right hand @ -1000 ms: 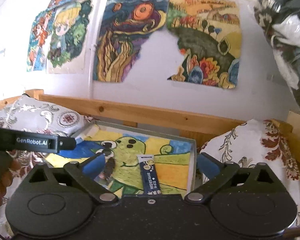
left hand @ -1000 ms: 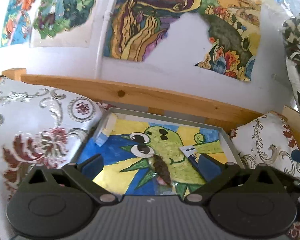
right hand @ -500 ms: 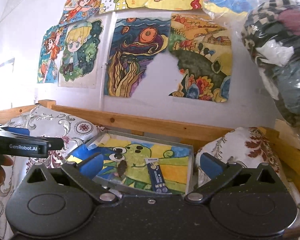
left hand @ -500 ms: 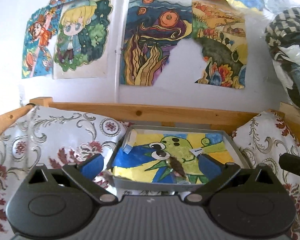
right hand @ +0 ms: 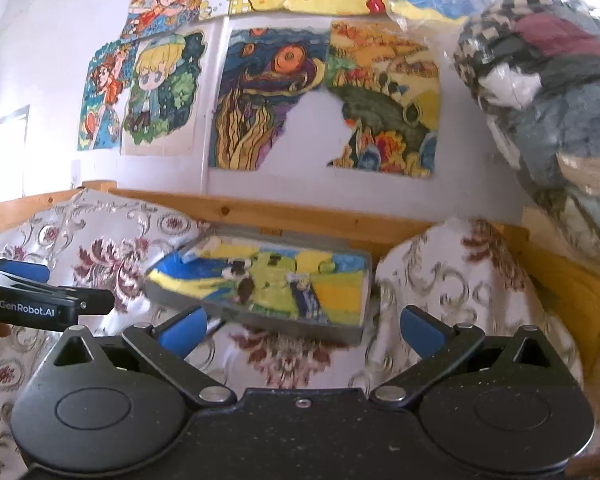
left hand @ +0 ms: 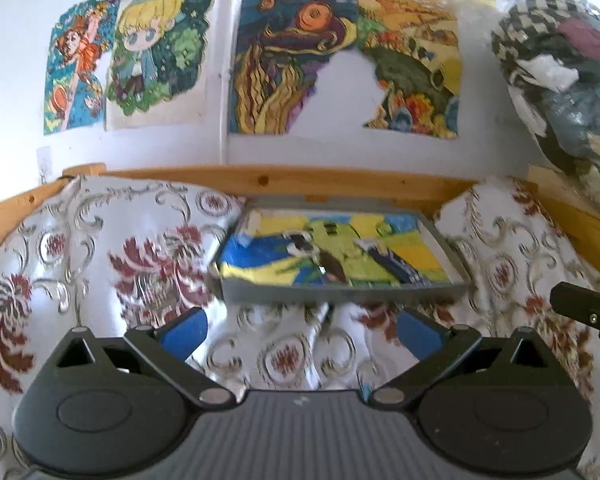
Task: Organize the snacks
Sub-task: 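Open both tools to release the packs in the tray and lift away, then move both tools back over the remaining snack pile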
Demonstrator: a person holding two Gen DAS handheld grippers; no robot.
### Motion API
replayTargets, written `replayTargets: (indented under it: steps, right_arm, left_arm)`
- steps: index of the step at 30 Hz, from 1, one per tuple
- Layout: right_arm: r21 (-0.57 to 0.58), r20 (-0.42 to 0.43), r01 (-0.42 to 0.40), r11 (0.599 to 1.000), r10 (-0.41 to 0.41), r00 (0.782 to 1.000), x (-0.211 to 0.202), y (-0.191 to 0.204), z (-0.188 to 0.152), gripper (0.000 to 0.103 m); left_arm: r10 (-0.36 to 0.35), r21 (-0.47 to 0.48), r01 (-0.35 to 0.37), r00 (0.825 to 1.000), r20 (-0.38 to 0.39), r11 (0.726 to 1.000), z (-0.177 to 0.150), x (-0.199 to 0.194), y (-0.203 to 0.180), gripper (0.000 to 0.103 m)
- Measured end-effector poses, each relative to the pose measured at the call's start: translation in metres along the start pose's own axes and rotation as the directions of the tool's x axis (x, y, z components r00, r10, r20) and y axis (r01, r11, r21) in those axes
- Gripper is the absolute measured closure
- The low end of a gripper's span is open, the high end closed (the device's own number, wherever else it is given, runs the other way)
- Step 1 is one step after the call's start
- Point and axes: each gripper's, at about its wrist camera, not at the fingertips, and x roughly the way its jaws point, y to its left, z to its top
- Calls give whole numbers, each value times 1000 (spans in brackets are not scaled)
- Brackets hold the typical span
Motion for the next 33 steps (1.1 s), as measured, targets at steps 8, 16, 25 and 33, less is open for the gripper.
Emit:
replayTargets:
  steps: [8,16,25,33]
  right_arm:
    - [21,-121,14,1000,-12,993,-13,9,-37,1]
    - [36,-232,-11,999,19,972,-14,17,-67,1]
    - [66,-286,-66,996,82,955,-10,18,-76,1]
    - [55,-344,-104,993,117,932,-2,26,-89,1]
  left_arm:
    - [-29,24,31,996,-89,999,-36,-11,-4,0]
    - [-12,22,17,981,-196,1000,-67,-13,5,0]
    - [-16,14,21,955,-296,1000,-92,-12,7,1]
    - [-17,20,26,939,-344,999,-103,-9,5,1]
